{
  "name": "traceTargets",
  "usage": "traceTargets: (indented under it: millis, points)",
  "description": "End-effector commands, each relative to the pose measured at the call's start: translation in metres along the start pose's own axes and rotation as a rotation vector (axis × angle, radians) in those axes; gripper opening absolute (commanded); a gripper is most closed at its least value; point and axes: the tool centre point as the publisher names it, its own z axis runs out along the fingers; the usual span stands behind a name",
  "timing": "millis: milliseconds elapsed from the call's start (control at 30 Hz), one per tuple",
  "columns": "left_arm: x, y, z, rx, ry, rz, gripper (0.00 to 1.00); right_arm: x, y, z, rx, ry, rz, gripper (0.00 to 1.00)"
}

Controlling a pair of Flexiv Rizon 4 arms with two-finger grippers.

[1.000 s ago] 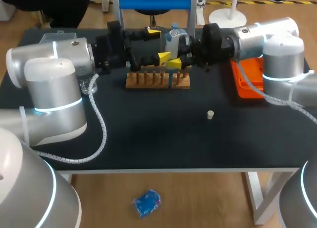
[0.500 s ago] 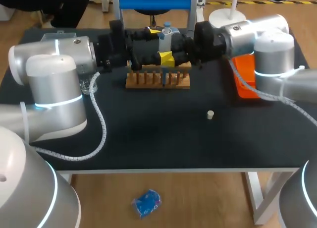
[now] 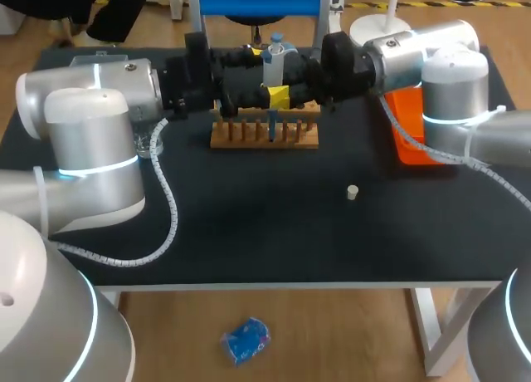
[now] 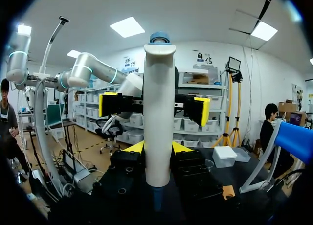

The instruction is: Invert the test tube, pick up the pipette, mount the tip to pipette, aspirate from beaker and dispense into the tube, eject the tip, return the pipette, and cap with the stopper.

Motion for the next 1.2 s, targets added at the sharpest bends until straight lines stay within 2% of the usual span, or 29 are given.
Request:
traceTargets:
  millis: [33,100,133,233,467,567,700,833,900,1200]
  points:
    - [-0.0022,0.0012,0.0019,0.001,0.006,0.001,0.89,-0.0019,0.0,0.0001,0.0,0.005,0.001,0.0]
    - [-0.0022,0.0011,0.002,0.001,0.008,0.001,0.58,-0.0019,0.0,0.0002,0.0,0.006,0.002,0.0]
    - [-0.0022,0.0011,0.0021,0.001,0.008,0.0,0.51,-0.0019,0.0001,0.0003,0.001,0.006,0.003,0.0]
    - [-0.0023,0.0013,0.0025,0.004,0.011,0.001,0.43,-0.0018,0.0001,0.0005,-0.001,0.004,0.003,0.0]
    - [-0.0025,0.0007,0.0012,0.011,0.003,0.003,0.44,-0.0008,0.0003,-0.0006,-0.004,0.0,0.002,0.0]
    - [-0.0024,0.0007,0.001,0.012,-0.001,0.005,0.36,-0.0003,-0.0001,-0.0009,-0.006,-0.001,0.003,0.0]
    - [-0.0022,0.0007,0.0007,0.015,-0.003,0.006,0.36,0.0,-0.0002,-0.0009,-0.007,-0.001,0.003,0.0]
    - [-0.002,0.0008,0.0006,0.017,-0.002,0.006,0.22,0.0001,0.0,-0.0009,-0.008,0.0,0.001,0.0]
    - [-0.0019,0.0005,0.0009,0.018,0.003,0.005,0.0,0.0002,0.0003,-0.0005,-0.008,0.001,0.001,0.0]
    - [-0.002,-0.0011,0.0013,0.015,0.021,0.006,0.0,-0.0004,0.0016,0.0008,-0.008,0.008,-0.001,0.0]
